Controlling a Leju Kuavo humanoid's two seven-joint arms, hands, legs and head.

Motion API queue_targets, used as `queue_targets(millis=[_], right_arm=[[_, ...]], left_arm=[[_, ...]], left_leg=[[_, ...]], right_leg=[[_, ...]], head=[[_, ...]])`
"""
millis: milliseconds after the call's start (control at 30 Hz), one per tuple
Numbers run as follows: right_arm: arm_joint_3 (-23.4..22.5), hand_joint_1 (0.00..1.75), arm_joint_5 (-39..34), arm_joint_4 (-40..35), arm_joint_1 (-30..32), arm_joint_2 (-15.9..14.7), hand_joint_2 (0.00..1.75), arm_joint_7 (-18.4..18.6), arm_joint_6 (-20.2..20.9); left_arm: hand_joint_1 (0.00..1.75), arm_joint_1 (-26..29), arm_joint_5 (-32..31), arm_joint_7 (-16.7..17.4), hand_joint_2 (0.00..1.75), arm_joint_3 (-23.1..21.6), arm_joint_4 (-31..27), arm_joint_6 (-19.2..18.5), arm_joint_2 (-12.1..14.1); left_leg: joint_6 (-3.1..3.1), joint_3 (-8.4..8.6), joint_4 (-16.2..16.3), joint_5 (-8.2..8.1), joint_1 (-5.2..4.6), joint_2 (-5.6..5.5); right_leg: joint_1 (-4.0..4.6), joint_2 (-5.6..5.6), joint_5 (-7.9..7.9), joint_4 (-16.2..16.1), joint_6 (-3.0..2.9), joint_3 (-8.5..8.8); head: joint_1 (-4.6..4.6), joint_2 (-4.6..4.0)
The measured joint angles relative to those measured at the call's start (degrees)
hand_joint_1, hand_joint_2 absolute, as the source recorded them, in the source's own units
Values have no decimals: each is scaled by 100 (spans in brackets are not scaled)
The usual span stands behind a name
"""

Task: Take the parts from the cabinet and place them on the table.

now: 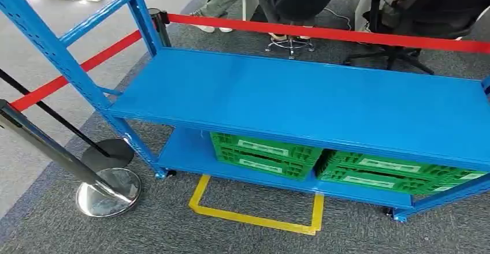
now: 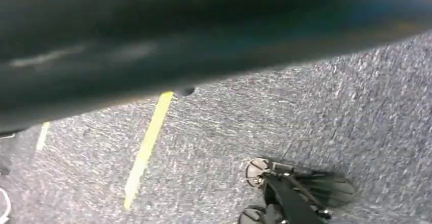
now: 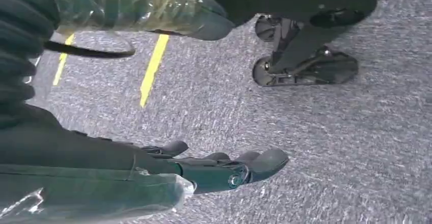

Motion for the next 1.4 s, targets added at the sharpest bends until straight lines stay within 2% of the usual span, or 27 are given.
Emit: queue_targets(millis=[633,800,1033,1400], right_arm=[[2123,0,-3013,-286,589,-466,0,52,313],[2540,0,-3734,-332,691,-562,0,68,396],[2746,0,-3846,-367,742,-610,0,70,400],[2812,0,-3848,-376,749,-636,0,70,402]], left_arm=[[0,268,519,995,0,-1500,-525,-483,264],[0,317,656,1237,0,-1790,-636,-601,319],[0,339,671,1262,0,-1922,-695,-643,343],[0,344,671,1264,0,-1959,-732,-643,352]], left_leg=[[5,1,-1,4,4,0],[5,-5,-1,4,3,0],[5,-5,-1,4,3,0],[5,-5,-2,4,4,0]], right_leg=[[5,0,-4,3,2,1],[4,0,-5,2,3,1],[4,-1,-5,3,3,1],[5,-1,-6,3,3,1]], head=[[2,0],[0,0],[2,0],[0,0]])
